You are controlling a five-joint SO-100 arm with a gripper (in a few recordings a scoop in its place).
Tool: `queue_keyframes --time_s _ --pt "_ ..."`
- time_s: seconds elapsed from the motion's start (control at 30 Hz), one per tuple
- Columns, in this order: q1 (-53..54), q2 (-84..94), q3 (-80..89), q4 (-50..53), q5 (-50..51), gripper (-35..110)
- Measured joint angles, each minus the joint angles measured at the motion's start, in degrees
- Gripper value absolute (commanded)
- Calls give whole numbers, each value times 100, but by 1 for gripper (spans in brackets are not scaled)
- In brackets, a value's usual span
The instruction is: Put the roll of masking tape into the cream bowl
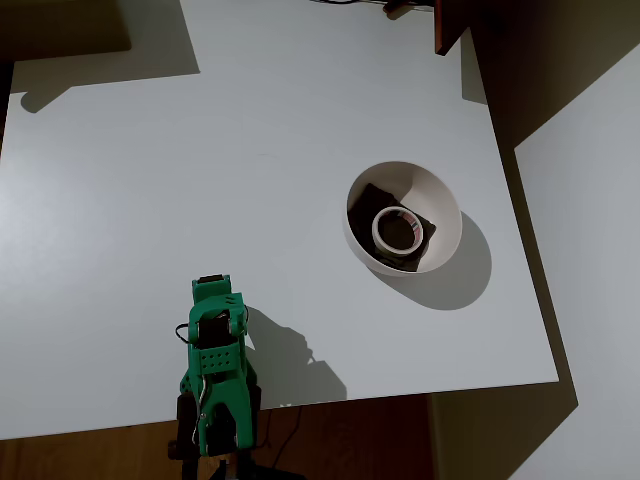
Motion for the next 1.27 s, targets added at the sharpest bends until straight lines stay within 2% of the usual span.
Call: queue_keyframes --time_s 1.27 --pt "9 0 0 0 0 -8"
